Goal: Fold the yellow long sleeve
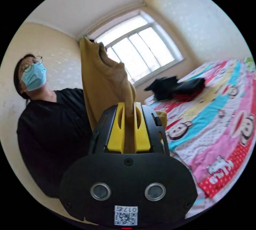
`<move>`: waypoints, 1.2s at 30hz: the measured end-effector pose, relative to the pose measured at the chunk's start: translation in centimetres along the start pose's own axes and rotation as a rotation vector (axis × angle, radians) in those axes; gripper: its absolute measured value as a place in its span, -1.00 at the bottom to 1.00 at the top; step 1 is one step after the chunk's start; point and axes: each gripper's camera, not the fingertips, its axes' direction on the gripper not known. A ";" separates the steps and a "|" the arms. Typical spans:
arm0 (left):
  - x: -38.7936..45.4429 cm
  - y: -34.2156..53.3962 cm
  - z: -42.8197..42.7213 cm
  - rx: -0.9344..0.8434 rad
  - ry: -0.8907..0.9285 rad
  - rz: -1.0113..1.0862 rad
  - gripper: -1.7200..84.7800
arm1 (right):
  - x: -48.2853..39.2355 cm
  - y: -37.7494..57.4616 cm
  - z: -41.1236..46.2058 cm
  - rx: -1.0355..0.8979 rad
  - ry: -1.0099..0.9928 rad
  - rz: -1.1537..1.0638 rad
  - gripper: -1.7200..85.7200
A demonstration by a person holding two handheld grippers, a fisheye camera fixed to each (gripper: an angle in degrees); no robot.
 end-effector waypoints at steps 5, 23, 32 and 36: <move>3.1 4.3 -5.1 0.119 -0.327 -0.069 -0.88 | -12.1 -3.4 -8.9 0.355 0.505 -0.112 -0.89; -23.0 0.5 -4.7 -0.102 -1.011 -0.232 -0.94 | 7.4 -33.4 -7.8 0.065 1.110 -0.021 -0.82; -42.1 23.0 -0.7 -0.373 -0.952 -0.759 -0.66 | 27.1 -7.2 -11.3 -0.014 0.902 0.624 -0.70; -36.8 32.5 2.6 -0.400 -0.931 -0.929 -0.62 | 22.2 4.5 -11.4 0.040 0.927 0.754 -0.65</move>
